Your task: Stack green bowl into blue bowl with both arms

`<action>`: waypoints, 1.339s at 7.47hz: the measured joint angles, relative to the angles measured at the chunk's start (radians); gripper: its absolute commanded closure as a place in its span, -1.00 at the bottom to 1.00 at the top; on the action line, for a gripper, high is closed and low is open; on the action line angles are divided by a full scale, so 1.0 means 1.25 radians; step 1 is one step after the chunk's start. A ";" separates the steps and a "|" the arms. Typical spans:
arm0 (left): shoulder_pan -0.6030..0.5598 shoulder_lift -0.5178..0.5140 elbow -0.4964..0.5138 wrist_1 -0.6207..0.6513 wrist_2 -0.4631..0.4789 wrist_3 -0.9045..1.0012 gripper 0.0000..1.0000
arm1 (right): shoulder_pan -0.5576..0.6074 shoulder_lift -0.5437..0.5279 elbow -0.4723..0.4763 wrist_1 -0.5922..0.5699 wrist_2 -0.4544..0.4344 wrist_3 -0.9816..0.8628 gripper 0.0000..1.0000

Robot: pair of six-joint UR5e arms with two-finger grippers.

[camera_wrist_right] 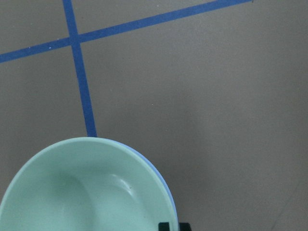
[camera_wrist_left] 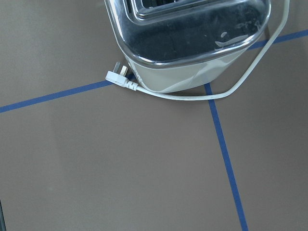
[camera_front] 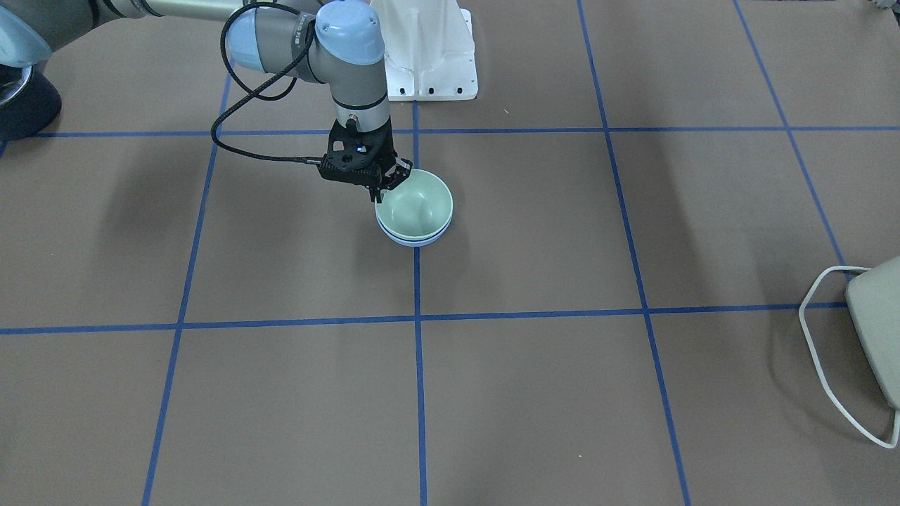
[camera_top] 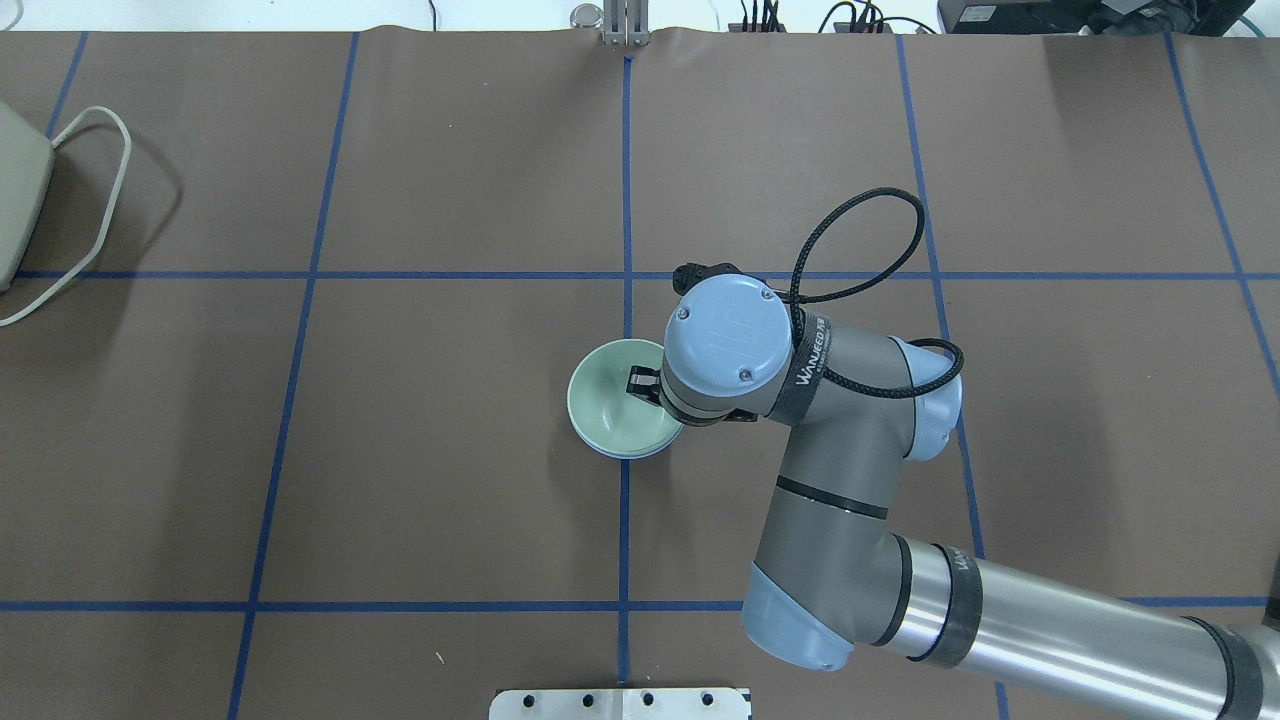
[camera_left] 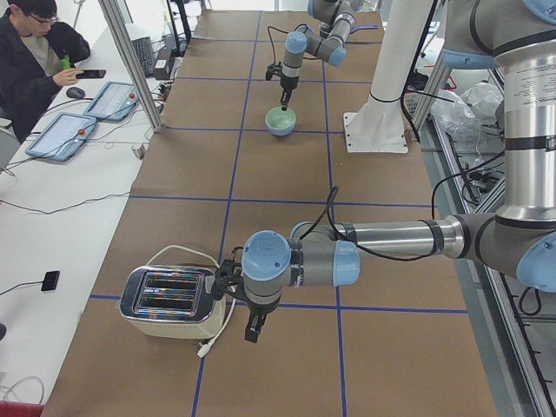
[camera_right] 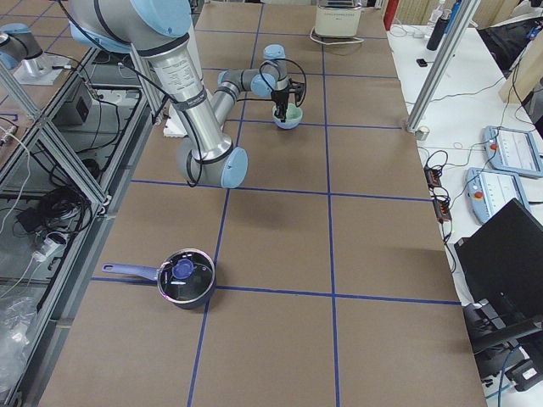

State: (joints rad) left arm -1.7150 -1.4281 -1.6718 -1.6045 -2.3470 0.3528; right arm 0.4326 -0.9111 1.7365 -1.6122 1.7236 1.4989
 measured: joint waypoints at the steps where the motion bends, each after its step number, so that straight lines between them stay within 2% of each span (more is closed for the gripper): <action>1: 0.000 0.000 0.000 0.000 0.000 0.000 -0.96 | 0.002 -0.001 0.002 0.000 -0.018 -0.002 -1.00; 2: 0.000 0.000 0.001 0.000 0.000 -0.001 -0.96 | 0.014 -0.001 0.007 -0.002 -0.031 -0.009 -1.00; 3: 0.000 0.000 0.001 0.001 -0.001 -0.006 -0.96 | 0.048 -0.005 0.010 -0.005 -0.009 -0.037 -1.00; 5: 0.007 0.000 -0.008 -0.003 0.000 -0.085 -0.96 | 0.160 -0.048 0.027 -0.009 0.086 -0.165 -1.00; 8: 0.037 -0.002 -0.054 -0.015 0.000 -0.196 -0.96 | 0.388 -0.152 0.046 -0.009 0.256 -0.512 -1.00; 10: 0.055 -0.002 -0.076 -0.016 0.000 -0.206 -0.96 | 0.553 -0.277 0.050 -0.008 0.343 -0.783 -1.00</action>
State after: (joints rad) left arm -1.6462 -1.4306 -1.7662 -1.6244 -2.3470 0.0947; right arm 1.1236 -1.2578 1.7993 -1.6217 2.1522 0.5207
